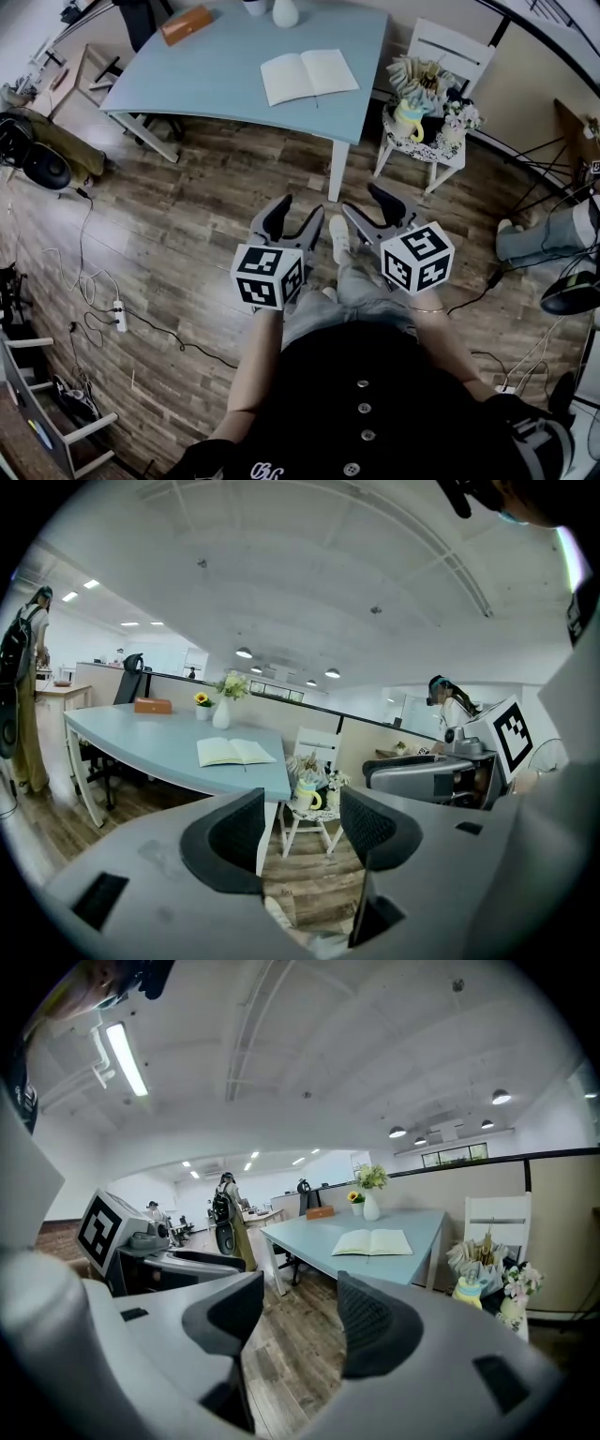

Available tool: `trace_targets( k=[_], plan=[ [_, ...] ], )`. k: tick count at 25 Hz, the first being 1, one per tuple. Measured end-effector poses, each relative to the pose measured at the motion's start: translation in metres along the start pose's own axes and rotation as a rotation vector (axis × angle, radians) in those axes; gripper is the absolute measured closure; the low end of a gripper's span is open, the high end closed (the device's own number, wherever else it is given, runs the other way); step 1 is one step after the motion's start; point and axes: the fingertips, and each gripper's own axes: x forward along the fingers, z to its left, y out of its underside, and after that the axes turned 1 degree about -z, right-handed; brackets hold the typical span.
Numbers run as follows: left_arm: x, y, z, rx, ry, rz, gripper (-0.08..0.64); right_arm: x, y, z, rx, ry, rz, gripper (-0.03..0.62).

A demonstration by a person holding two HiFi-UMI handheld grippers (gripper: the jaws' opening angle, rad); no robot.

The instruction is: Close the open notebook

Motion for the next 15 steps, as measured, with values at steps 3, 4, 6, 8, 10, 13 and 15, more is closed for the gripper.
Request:
trace_targets(
  k=[3, 4, 6, 8, 10, 13, 15],
  plan=[
    [0.013, -0.010, 0.014, -0.001, -0.012, -0.006, 0.328, 0.016, -0.008, -0.014, 0.001, -0.002, 0.000, 0.359],
    [0.019, -0.013, 0.018, -0.004, -0.014, -0.010, 0.328, 0.022, -0.011, -0.020, 0.000, -0.001, -0.001, 0.359],
    [0.031, -0.018, 0.027, -0.017, -0.014, -0.012, 0.328, 0.036, -0.018, -0.033, 0.000, -0.003, 0.000, 0.359],
    [0.045, -0.025, 0.039, -0.026, -0.017, -0.011, 0.328, 0.052, -0.024, -0.042, 0.001, -0.018, 0.007, 0.359],
    [0.061, -0.034, 0.052, -0.022, -0.025, -0.008, 0.328, 0.068, -0.033, -0.050, 0.002, -0.039, 0.008, 0.359],
    [0.088, -0.054, 0.065, -0.014, -0.025, -0.014, 0.328, 0.090, -0.049, -0.071, 0.007, -0.049, -0.009, 0.353],
    [0.105, -0.066, 0.073, -0.007, -0.027, -0.018, 0.328, 0.102, -0.060, -0.089, 0.007, -0.039, -0.026, 0.354]
  ],
)
